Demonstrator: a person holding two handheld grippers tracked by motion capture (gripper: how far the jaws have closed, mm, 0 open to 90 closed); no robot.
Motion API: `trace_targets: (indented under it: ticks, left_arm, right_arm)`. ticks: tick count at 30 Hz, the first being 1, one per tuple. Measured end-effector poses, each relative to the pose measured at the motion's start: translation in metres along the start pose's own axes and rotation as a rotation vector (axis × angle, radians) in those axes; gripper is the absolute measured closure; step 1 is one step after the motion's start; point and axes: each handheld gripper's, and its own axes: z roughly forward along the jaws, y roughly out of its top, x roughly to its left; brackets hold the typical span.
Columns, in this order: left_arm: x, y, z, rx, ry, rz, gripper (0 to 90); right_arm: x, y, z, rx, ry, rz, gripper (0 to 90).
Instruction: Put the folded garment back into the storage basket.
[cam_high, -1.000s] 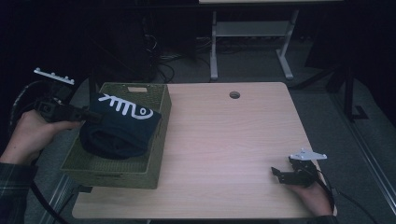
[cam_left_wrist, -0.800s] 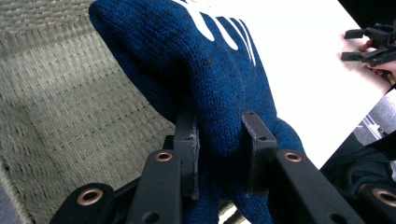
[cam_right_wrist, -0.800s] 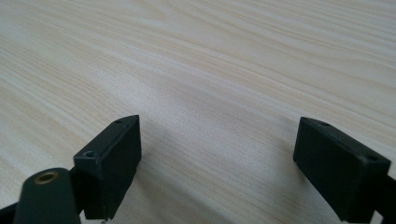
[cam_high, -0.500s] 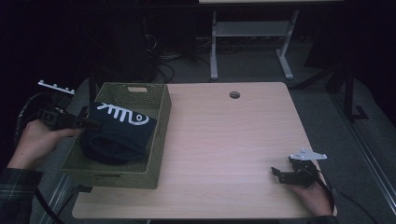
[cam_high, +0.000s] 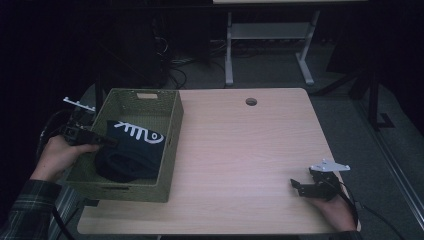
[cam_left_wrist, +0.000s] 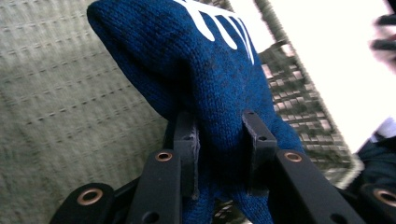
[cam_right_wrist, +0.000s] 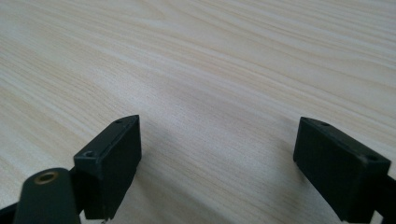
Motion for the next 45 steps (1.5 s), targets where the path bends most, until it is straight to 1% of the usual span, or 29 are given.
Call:
trace_targets:
  ticks: [1, 2, 3, 6, 7, 11, 14, 17, 18, 19, 20, 21, 24, 28, 31, 32, 33, 34, 35, 36, 37, 38, 39, 40, 41, 42, 43, 44, 45]
  left_arm:
    - [0.003, 0.000, 0.001, 0.006, 0.009, 0.000, 71.0]
    - [0.003, 0.000, 0.001, 0.006, 0.009, 0.000, 70.7]
    - [0.006, 0.000, 0.003, 0.009, 0.019, -0.004, 70.7]
    - [0.013, -0.001, 0.007, 0.010, 0.024, -0.007, 68.9]
    - [0.016, -0.001, 0.008, 0.011, 0.036, -0.003, 68.2]
    - [0.020, -0.002, 0.010, 0.005, 0.052, 0.006, 65.4]
    - [0.022, -0.002, 0.008, -0.012, 0.086, 0.009, 59.1]
    - [0.025, -0.003, 0.004, -0.037, 0.130, 0.008, 51.4]
    - [0.025, -0.003, 0.003, -0.041, 0.144, 0.010, 44.3]
    - [0.026, -0.004, 0.000, -0.058, 0.176, 0.013, 42.1]
    - [0.026, -0.004, -0.001, -0.061, 0.193, 0.015, 39.0]
    - [0.026, -0.005, -0.002, -0.071, 0.203, 0.013, 35.6]
    - [0.025, -0.005, -0.003, -0.079, 0.212, 0.016, 32.0]
    - [0.021, -0.006, -0.002, -0.093, 0.226, 0.028, 23.7]
    - [0.015, -0.005, 0.000, -0.112, 0.221, 0.038, 18.5]
    - [0.013, -0.004, 0.000, -0.120, 0.214, 0.044, 18.5]
    - [0.007, -0.002, 0.002, -0.129, 0.214, 0.054, 16.7]
    - [0.007, -0.002, 0.002, -0.129, 0.214, 0.054, 16.1]
    - [0.001, 0.001, 0.003, -0.146, 0.213, 0.063, 15.4]
    - [0.001, 0.001, 0.003, -0.146, 0.213, 0.063, 14.7]
    - [-0.006, 0.004, 0.003, -0.164, 0.214, 0.077, 14.5]
    - [-0.006, 0.004, 0.003, -0.164, 0.214, 0.077, 14.2]
    - [-0.013, 0.005, 0.005, -0.172, 0.218, 0.092, 13.5]
    - [-0.013, 0.005, 0.005, -0.172, 0.218, 0.092, 13.5]
    - [-0.020, 0.006, 0.007, -0.176, 0.215, 0.099, 13.5]
    - [-0.020, 0.006, 0.007, -0.176, 0.215, 0.099, 13.5]
    - [-0.026, 0.007, 0.009, -0.190, 0.207, 0.104, 13.5]
    - [-0.026, 0.007, 0.009, -0.190, 0.207, 0.104, 13.5]
    - [-0.032, 0.008, 0.012, -0.197, 0.204, 0.117, 13.5]
  right_arm:
    - [0.000, 0.000, 0.000, 0.000, 0.000, 0.000, 14.7]
    - [0.000, 0.000, 0.000, 0.000, 0.000, 0.000, 14.7]
    - [0.000, 0.000, 0.000, 0.000, 0.000, 0.000, 14.6]
    - [0.000, 0.000, 0.000, 0.000, 0.000, 0.000, 14.6]
    - [0.000, 0.000, 0.000, 0.000, 0.000, 0.000, 14.7]
    - [0.000, 0.000, 0.000, 0.000, 0.000, 0.000, 14.6]
    - [0.000, 0.000, 0.000, 0.000, 0.000, 0.000, 14.6]
    - [0.000, 0.000, 0.000, 0.000, 0.000, 0.000, 14.7]
    - [0.000, 0.000, 0.000, 0.000, 0.000, -0.001, 14.7]
    - [0.000, 0.000, 0.000, 0.000, 0.000, 0.000, 14.6]
    - [0.000, 0.000, 0.000, 0.000, 0.000, -0.001, 14.6]
    - [0.000, 0.000, 0.000, 0.000, 0.000, 0.000, 14.6]
    - [0.000, 0.000, 0.000, 0.000, -0.001, 0.001, 14.5]
    - [0.000, 0.000, 0.000, 0.004, -0.006, 0.007, 12.7]
    - [0.000, 0.000, 0.000, 0.006, -0.006, 0.007, 12.5]
    - [0.000, 0.000, 0.000, 0.006, -0.006, 0.007, 12.5]
    - [0.000, 0.000, 0.000, 0.005, -0.006, 0.005, 12.6]
    - [0.000, 0.000, 0.000, 0.005, -0.006, 0.005, 12.6]
    - [0.000, 0.000, 0.000, 0.004, -0.005, 0.006, 12.8]
    - [0.000, 0.000, 0.000, 0.004, -0.005, 0.006, 12.8]
    - [0.000, 0.000, 0.000, 0.003, -0.003, 0.003, 13.2]
    - [0.000, 0.000, 0.000, 0.003, -0.003, 0.003, 13.2]
    - [0.000, 0.000, 0.000, 0.003, -0.002, 0.002, 13.5]
    - [0.000, 0.000, 0.000, 0.003, -0.002, 0.002, 13.5]
    - [0.000, 0.000, 0.000, 0.002, 0.002, -0.002, 13.8]
    - [0.000, 0.000, 0.000, 0.002, 0.002, -0.002, 13.8]
    - [0.000, 0.001, 0.001, 0.001, 0.004, -0.002, 13.7]
    - [0.000, 0.001, 0.001, 0.001, 0.004, -0.002, 13.7]
    - [0.000, 0.001, 0.001, 0.001, 0.005, -0.004, 13.7]
